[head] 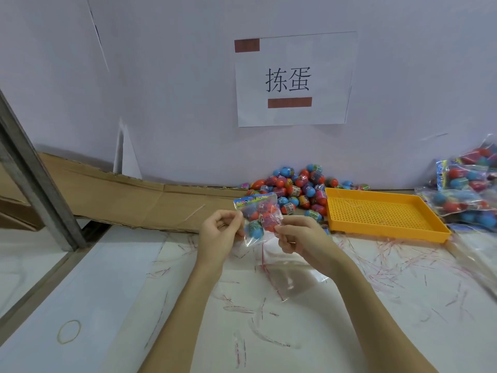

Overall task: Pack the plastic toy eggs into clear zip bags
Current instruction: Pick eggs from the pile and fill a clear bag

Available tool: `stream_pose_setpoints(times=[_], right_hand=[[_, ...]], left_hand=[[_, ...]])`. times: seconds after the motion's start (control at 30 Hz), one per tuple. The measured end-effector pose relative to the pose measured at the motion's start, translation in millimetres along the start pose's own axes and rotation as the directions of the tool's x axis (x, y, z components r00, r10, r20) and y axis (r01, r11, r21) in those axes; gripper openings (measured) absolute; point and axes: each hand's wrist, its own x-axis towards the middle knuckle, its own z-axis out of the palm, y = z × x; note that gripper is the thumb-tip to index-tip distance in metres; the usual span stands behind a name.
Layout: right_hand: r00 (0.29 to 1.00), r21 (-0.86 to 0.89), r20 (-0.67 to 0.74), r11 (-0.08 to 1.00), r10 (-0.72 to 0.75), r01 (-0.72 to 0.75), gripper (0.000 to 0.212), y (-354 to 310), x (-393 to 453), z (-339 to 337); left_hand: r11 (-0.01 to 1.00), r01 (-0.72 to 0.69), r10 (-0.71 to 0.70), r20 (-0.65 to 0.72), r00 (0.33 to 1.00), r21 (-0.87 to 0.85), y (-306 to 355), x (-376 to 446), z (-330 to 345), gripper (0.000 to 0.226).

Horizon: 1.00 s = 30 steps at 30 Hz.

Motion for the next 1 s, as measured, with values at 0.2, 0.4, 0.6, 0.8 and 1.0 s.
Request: stream_pose_setpoints(times=[0.2, 0.4, 0.6, 0.8, 1.0], right_hand=[[0.830, 0.241, -0.477, 0.865, -0.288, 0.439, 0.056, -16.7, -7.8, -23.6], [0.883, 0.248, -0.395, 0.895, -0.255, 0.370, 0.063, -10.3, -10.7, -25.2], [0.939, -0.006, -0.267, 0.975, -0.216, 0.223, 0.019, -3.6, -4.3, -9.7], [0.930, -0.363, -0.174, 0.899, -0.324, 0.246, 0.018, 5.2, 0.8, 0.6], [0.956, -0.624, 0.033, 0.742, -0.291, 0.247, 0.024, 8.5, 1.1, 4.3]], left_hand=[[0.875, -0.305, 0.222, 0.247, 0.943, 0.375, -5.3, -5.1, 3.2, 0.004], [0.412, -0.677, 0.256, 0.636, 0.728, 0.610, -18.2, -12.2, 6.6, 0.027], [0.402, -0.650, 0.278, 0.590, 0.758, 0.644, -15.4, -14.7, 8.5, 0.017], [0.423, -0.623, 0.381, 0.495, 0.781, 0.658, -15.1, -13.9, 10.1, 0.015], [0.583, -0.517, 0.515, 0.207, 0.832, 0.627, -7.1, -5.6, 6.6, 0.022]])
